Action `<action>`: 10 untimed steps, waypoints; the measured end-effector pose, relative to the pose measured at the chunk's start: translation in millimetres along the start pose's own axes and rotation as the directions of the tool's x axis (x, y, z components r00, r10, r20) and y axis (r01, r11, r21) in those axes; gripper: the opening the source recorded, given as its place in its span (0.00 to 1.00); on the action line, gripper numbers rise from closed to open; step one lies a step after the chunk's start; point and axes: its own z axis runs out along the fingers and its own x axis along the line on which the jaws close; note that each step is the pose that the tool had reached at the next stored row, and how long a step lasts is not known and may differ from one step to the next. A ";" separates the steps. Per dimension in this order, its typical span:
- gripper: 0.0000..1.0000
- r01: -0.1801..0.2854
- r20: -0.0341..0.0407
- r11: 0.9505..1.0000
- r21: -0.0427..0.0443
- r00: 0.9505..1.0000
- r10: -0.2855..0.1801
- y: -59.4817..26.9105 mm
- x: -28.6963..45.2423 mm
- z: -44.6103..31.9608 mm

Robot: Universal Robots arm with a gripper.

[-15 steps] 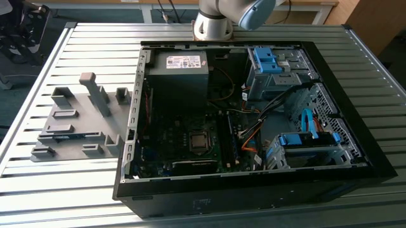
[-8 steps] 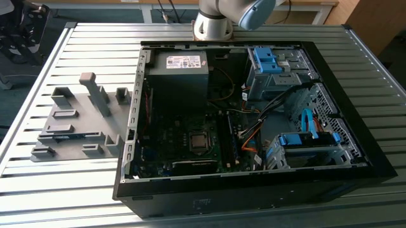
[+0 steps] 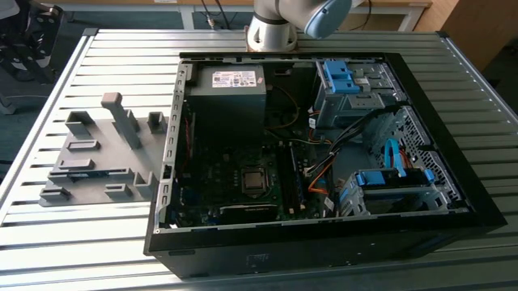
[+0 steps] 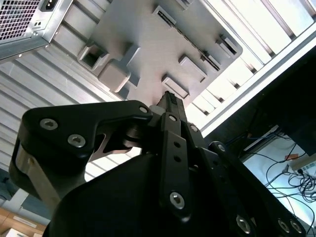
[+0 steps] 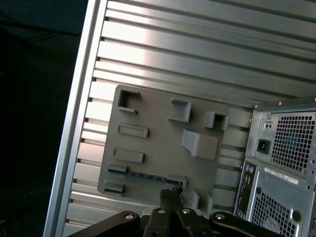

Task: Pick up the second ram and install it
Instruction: 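Pick up the second ram and move it above second insertion slot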

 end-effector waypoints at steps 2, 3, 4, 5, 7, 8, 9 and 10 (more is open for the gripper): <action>0.11 0.003 0.000 1.000 0.000 1.000 -0.003 0.0 0.0 0.0; 0.11 0.005 0.000 1.000 0.000 1.000 -0.005 0.0 0.1 0.0; 0.11 0.007 0.000 1.000 0.000 1.000 -0.007 0.0 0.1 0.0; 0.11 0.008 0.000 1.000 0.000 1.000 -0.008 0.0 0.1 0.0; 0.11 0.011 0.000 1.000 0.000 1.000 -0.011 0.0 0.1 0.0; 0.11 0.013 0.000 1.000 0.000 1.000 -0.013 0.0 0.1 0.0; 0.11 0.015 0.000 1.000 0.000 1.000 -0.015 0.0 0.1 0.0; 0.11 0.016 0.000 1.000 0.000 1.000 -0.016 0.0 0.2 0.0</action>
